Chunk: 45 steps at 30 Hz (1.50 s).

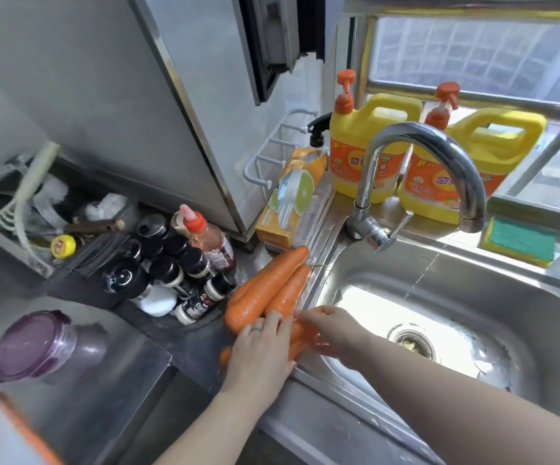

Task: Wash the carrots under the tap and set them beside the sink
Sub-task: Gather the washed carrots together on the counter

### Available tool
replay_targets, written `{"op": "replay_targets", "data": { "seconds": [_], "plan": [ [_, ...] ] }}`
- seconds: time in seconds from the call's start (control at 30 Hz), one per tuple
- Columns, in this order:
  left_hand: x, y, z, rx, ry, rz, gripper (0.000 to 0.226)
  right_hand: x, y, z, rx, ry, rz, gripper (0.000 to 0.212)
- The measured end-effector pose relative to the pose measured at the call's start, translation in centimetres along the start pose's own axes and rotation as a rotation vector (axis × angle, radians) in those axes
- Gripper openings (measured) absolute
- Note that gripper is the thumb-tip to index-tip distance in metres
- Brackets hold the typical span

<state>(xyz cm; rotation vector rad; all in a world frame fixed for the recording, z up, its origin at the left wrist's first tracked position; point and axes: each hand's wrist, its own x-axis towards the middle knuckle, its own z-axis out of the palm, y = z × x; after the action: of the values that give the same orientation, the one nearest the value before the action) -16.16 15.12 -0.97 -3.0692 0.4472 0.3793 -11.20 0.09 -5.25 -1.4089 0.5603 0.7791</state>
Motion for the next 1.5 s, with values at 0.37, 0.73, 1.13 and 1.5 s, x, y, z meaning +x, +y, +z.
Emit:
{"op": "replay_targets", "data": {
  "seconds": [0.37,0.73,1.13,1.5],
  "plan": [
    [-0.6,2.6,-2.2,-0.286,-0.043,0.012,0.069,-5.7,-2.2,-2.6,-0.260,0.108,-0.309,0.042],
    [4.4,9.2,-6.5,-1.152,-0.047,-0.042,0.128,-10.6,-6.5,-7.0,-0.073,-0.027,-0.462,0.034],
    [5.5,-0.3,-6.3,-0.363,-0.042,-0.213,0.070,-9.8,-4.7,-8.0,-0.170,0.206,-0.479,0.038],
    [10.5,-2.9,-3.2,-0.263,-0.289,-0.387,0.113,-4.3,-3.3,-5.7,0.157,0.052,-0.109,0.040]
  ]
}}
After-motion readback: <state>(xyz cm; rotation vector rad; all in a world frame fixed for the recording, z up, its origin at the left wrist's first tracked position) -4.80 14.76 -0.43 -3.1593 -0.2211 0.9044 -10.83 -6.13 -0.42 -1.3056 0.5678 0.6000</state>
